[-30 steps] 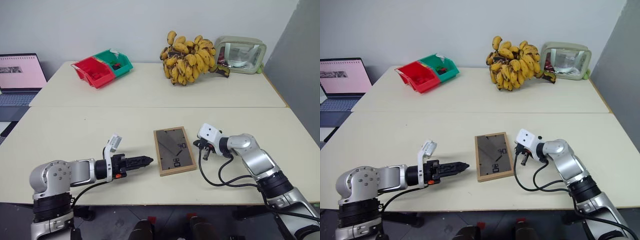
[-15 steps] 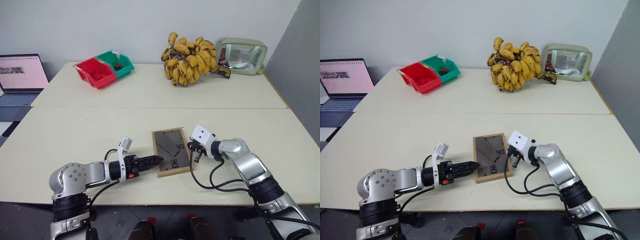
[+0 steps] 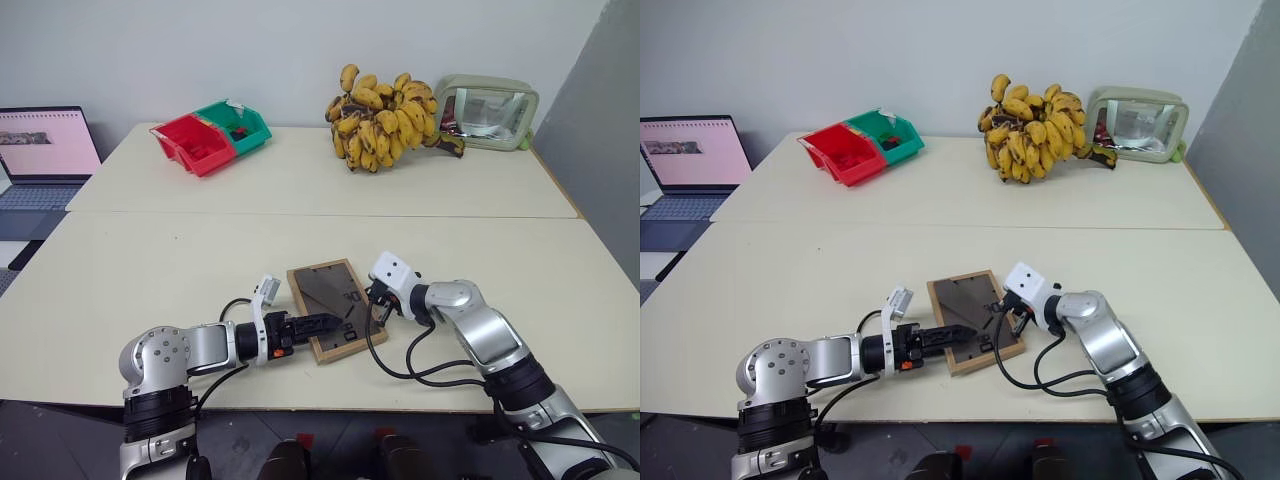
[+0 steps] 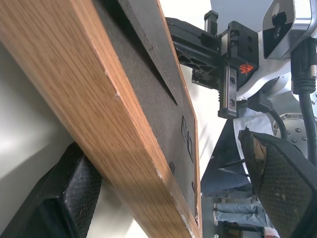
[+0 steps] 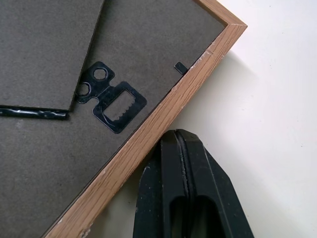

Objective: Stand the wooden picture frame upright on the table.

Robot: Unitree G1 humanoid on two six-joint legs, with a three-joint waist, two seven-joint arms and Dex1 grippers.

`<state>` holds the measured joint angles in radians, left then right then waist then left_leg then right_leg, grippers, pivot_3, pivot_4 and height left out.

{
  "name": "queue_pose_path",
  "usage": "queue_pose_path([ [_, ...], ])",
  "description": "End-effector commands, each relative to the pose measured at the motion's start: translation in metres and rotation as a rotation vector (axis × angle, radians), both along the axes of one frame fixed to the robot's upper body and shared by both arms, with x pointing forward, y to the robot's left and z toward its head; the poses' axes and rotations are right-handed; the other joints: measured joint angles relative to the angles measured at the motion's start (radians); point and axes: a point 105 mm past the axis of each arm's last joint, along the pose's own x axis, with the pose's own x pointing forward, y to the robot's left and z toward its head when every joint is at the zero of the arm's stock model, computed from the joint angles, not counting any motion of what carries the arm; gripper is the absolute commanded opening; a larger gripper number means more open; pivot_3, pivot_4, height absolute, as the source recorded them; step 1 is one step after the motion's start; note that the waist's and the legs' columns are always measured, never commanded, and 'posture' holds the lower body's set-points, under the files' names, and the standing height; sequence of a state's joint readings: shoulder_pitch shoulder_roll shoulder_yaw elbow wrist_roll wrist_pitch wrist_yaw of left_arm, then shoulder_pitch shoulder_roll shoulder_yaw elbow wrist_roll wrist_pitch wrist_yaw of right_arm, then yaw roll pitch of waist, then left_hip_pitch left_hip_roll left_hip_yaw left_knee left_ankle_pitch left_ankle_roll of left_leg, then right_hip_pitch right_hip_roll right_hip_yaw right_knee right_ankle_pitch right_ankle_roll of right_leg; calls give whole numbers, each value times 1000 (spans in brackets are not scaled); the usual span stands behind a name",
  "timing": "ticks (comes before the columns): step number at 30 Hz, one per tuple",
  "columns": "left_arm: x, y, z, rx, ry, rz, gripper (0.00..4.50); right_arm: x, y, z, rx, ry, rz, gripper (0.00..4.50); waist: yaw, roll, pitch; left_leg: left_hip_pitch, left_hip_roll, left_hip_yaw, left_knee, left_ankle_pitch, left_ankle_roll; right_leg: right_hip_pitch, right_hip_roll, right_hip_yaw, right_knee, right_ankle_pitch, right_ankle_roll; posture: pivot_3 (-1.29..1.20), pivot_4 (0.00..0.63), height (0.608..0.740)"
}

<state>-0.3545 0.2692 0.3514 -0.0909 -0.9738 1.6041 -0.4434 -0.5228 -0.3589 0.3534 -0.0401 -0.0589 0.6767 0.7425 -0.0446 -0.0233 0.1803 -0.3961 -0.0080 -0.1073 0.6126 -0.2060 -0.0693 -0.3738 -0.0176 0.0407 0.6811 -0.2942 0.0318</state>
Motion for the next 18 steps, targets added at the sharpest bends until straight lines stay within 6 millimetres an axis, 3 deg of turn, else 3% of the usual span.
queue_pose_path([
  [1, -4, -7, 5, -15, -21, -33, 4051, -5, 9, 4, 23, -4, 34, 0, 0, 0, 0, 0, 0, 0, 0, 0, 0, 0, 0, 0, 0, 0, 0, 0, 150, 740],
  [2, -4, -7, 5, -16, -22, -32, 4043, -5, 10, 4, 25, -5, 33, 0, -1, 0, 0, 0, 0, 0, 0, 0, 0, 0, 0, 0, 0, 0, 0, 0, 150, 740],
  [12, 4, -1, 14, -22, -57, 10, 1761, -3, 3, 4, 19, -9, 18, 0, -3, 0, 0, -1, 0, 0, 0, 0, 0, -1, 0, 0, 0, 0, 0, 0, 150, 740],
  [15, 7, 3, 19, -23, -76, 24, 1311, -1, -2, 5, 19, -10, 4, 0, -3, 0, 0, -1, 0, 0, 0, 0, 0, -1, 0, 0, 0, 0, 1, 0, 150, 740],
  [18, 9, 7, 21, -5, -91, 23, 1294, 1, -11, 7, 17, -14, -4, 0, -3, 0, 0, -1, 0, 0, 0, 0, 0, -1, 0, 0, 0, 0, 1, 0, 150, 740],
])
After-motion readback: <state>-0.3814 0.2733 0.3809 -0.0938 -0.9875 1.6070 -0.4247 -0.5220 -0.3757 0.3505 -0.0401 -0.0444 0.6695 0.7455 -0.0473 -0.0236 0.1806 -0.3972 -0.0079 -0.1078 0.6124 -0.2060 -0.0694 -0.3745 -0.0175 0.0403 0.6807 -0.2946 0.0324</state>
